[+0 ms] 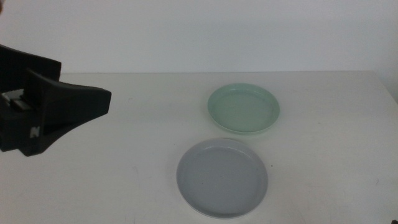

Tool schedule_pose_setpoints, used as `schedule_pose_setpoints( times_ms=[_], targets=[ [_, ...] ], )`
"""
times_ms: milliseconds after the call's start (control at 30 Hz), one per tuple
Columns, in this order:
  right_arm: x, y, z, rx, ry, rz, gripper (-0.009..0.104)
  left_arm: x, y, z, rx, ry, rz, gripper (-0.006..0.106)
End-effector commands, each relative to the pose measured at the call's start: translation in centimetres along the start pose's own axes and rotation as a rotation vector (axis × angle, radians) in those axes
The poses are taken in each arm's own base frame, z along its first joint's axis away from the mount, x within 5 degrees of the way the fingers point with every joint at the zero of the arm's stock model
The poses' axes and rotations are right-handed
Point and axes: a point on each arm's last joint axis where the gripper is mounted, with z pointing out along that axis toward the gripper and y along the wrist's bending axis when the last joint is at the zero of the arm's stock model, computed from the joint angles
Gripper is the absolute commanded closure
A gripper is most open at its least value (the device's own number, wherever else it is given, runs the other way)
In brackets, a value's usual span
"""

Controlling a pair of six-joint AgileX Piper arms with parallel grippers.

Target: Stack the three bowls on top of each other.

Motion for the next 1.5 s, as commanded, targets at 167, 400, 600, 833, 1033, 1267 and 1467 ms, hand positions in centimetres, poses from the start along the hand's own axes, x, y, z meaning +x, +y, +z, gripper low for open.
schedule_pose_setpoints(
  times_ms=[167,400,600,833,1033,1267,1467],
  targets=[
    [-4.9,-0.7,-1.3,0.043,-0.037,-0.093,0.04,-1.2,0.0,-0.6,-0.01,-0.091,-0.015,-0.005],
    [-12.5,-1.4,-0.7,0.008,0.119,-0.093,0.04,-1.2,0.0,-0.4,-0.009,-0.087,-0.017,-0.005],
    [-17.3,-2.1,3.1,-0.025,0.261,-0.05,0.04,-1.2,0.0,-0.4,-0.009,-0.087,-0.017,-0.005],
    [-21.6,-1.7,8.4,-0.146,0.382,0.108,0.04,-1.2,0.0,-0.4,-0.011,-0.086,-0.015,-0.005],
    [-24.6,-1.4,14.5,-0.269,0.453,0.163,0.04,-1.2,0.0,-0.4,-0.011,-0.086,-0.015,-0.005],
    [-26.0,-0.9,23.1,-0.373,0.582,0.256,0.04,-1.2,0.0,-0.4,-0.011,-0.086,-0.015,-0.005],
    [-26.2,0.0,29.1,-0.432,0.645,0.215,0.04,-1.2,0.0,-0.4,-0.011,-0.086,-0.015,-0.005]
  ],
)
